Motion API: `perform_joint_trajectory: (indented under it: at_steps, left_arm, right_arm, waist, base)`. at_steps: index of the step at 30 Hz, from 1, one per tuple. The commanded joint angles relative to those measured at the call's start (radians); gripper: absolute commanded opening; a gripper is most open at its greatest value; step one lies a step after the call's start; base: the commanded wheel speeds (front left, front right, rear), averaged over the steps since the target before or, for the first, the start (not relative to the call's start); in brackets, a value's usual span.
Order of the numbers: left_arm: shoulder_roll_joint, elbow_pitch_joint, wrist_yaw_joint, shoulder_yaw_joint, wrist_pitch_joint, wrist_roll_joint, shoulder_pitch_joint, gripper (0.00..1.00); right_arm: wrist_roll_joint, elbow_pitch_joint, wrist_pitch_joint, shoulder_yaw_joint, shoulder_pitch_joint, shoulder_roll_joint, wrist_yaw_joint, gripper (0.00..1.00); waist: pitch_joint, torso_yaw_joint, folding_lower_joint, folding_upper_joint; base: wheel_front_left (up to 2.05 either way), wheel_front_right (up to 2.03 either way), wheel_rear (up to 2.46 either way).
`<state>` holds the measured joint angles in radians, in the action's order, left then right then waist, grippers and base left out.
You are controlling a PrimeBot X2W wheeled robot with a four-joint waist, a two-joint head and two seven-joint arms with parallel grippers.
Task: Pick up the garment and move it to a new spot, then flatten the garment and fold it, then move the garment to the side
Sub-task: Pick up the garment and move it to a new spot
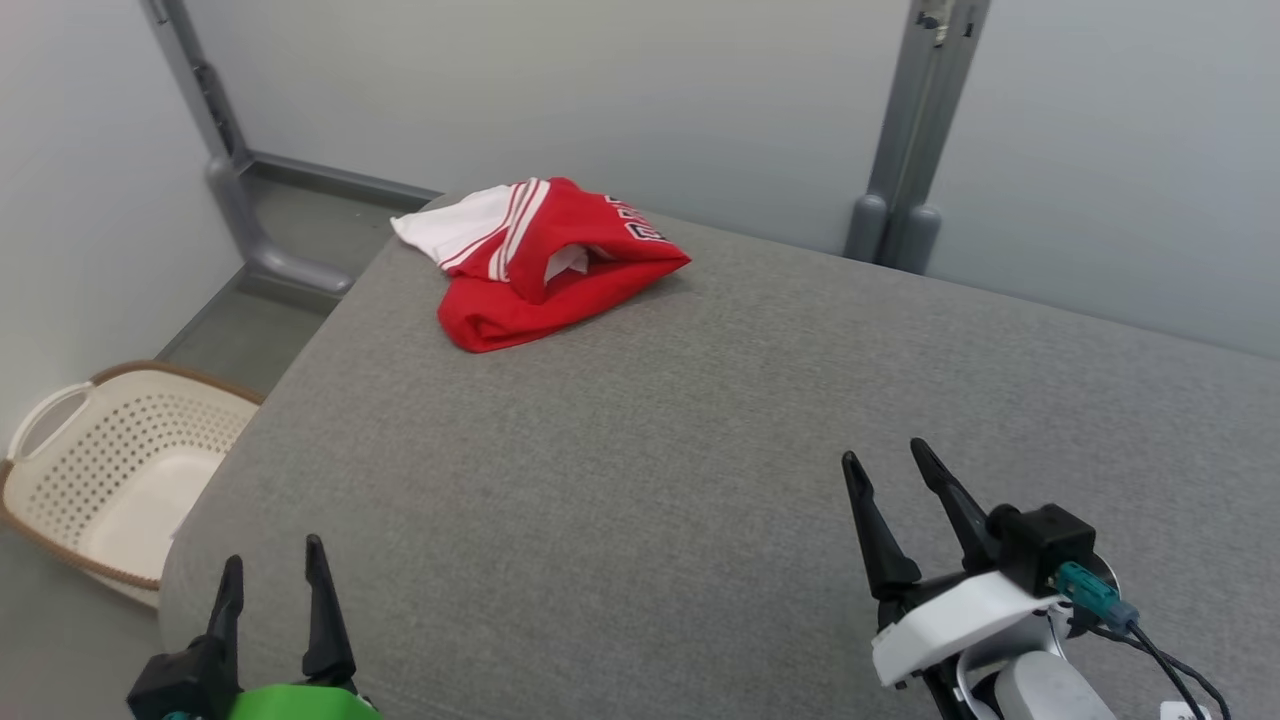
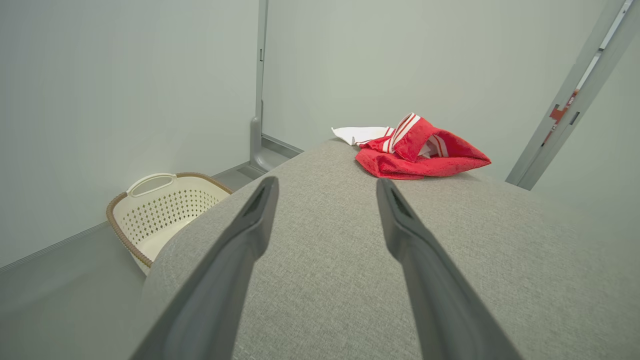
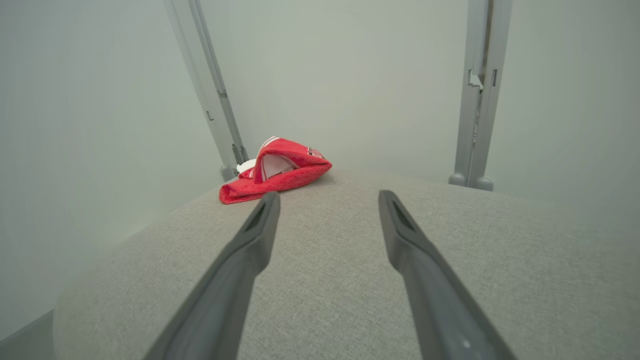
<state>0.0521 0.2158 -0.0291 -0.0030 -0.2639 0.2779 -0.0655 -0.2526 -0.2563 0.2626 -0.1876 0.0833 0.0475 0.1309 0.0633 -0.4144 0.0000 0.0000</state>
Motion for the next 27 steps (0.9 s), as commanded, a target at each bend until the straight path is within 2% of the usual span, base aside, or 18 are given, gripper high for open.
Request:
perform_joint_trajectory:
  at_steps: [1,7,18,22,27]
  left_arm:
    - [0.001,-0.019,-0.009,0.016,0.000,0.010,-0.016,1.00]
    - [-0.001,-0.078,-0.033,0.055,0.000,0.037,-0.064,1.00]
    - [-0.001,-0.098,-0.056,0.035,0.000,0.054,-0.097,1.00]
    - [0.008,-0.081,-0.030,0.037,0.000,0.015,-0.055,1.00]
    - [0.094,-0.031,0.031,0.013,0.004,-0.046,0.065,1.00]
  right_arm:
    - [-0.001,-0.014,0.003,-0.016,0.024,0.005,0.000,1.00]
    - [-0.018,-0.054,0.003,-0.080,0.088,0.006,0.000,1.00]
    - [-0.007,-0.079,0.003,-0.090,0.086,0.005,0.000,1.00]
    - [0.007,-0.069,0.003,-0.058,0.063,0.005,0.000,1.00]
    - [0.030,-0.037,0.003,0.003,0.018,0.005,0.000,1.00]
  waist:
    - [-0.060,-0.099,0.0000,0.0000]
    - [-0.076,-0.108,0.0000,0.0000]
    - [-0.080,-0.112,0.0000,0.0000]
    - [-0.082,-0.114,0.0000,0.0000]
    - [-0.080,-0.112,0.0000,0.0000]
  base:
    - [0.00,0.00,0.00]
    - [0.00,0.00,0.00]
    - [0.00,0.00,0.00]
    - [0.00,0.00,0.00]
    - [0.00,0.00,0.00]
